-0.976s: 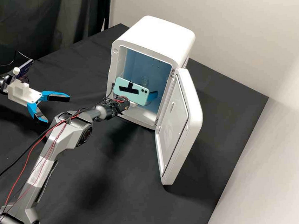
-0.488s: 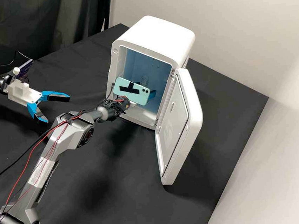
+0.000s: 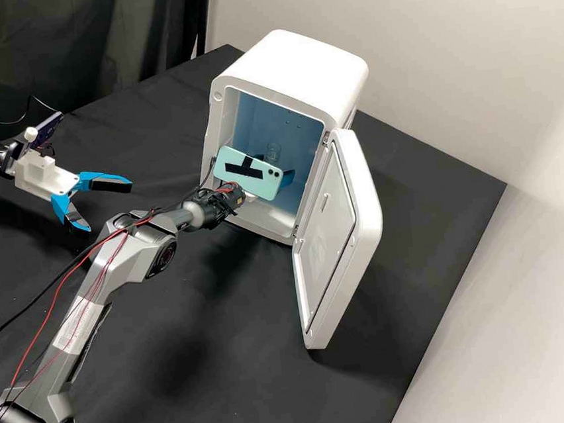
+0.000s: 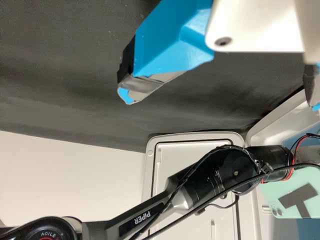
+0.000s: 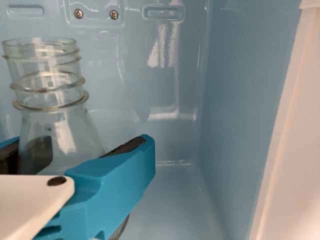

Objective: Place the flask in the incubator

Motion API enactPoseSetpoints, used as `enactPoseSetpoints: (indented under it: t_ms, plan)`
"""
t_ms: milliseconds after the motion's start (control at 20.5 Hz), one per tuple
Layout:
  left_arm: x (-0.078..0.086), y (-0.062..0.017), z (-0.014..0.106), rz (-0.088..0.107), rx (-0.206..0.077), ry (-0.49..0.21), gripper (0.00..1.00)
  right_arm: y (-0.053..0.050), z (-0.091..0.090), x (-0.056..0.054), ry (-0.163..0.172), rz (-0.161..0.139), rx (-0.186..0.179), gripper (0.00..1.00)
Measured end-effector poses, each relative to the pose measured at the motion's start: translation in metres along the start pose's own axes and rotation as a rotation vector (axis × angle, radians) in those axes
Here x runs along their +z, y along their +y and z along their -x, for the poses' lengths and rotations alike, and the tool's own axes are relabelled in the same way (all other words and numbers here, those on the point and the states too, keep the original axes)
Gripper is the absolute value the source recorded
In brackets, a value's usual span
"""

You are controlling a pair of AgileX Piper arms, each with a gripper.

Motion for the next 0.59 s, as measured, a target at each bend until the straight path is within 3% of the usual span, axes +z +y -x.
enactPoseSetpoints:
  t_ms: [49, 244, 586]
  plan:
    - [0.0000, 0.0000, 0.0000, 0.000, 0.000, 0.000, 1.00, 0.0000, 0.0000, 0.0000, 0.000, 0.000, 0.000, 1.00]
    - [0.0000, 0.0000, 0.0000, 0.000, 0.000, 0.000, 1.00, -0.0013, 0.0003, 0.0005, 0.003, -0.002, -0.006, 1.00]
    - [0.0000, 0.0000, 0.0000, 0.000, 0.000, 0.000, 1.00, -0.0035, 0.0005, 0.0009, 0.032, -0.051, -0.041, 1.00]
